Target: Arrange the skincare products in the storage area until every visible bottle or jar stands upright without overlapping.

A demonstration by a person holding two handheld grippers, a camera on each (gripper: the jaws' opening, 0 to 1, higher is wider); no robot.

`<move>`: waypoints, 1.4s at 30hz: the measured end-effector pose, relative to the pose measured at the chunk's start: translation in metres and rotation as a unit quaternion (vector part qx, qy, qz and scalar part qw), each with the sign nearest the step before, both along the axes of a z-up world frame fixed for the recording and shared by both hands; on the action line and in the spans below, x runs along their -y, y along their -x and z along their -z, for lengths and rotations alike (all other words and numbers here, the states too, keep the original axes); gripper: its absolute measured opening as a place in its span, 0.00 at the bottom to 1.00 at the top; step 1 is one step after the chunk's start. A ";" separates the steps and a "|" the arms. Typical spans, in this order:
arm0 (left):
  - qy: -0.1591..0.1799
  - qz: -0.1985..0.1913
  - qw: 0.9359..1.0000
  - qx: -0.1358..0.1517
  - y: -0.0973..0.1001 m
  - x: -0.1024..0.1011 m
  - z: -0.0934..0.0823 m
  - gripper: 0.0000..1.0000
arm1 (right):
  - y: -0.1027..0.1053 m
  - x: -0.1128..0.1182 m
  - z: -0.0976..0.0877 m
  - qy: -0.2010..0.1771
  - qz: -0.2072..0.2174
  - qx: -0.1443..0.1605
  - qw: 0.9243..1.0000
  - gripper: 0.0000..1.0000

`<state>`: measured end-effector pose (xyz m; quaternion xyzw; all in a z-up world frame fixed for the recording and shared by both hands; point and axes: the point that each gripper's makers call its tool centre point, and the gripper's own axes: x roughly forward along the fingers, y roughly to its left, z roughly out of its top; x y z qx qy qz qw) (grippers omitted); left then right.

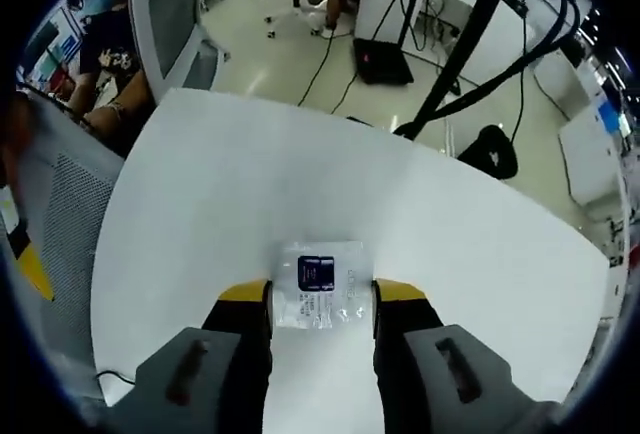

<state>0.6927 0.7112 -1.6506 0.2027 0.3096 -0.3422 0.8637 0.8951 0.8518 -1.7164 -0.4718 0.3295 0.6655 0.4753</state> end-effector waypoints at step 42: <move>0.189 -0.033 0.981 0.012 -0.008 0.017 -0.051 0.22 | 0.136 0.171 -0.113 -0.132 0.120 0.084 0.980 0.36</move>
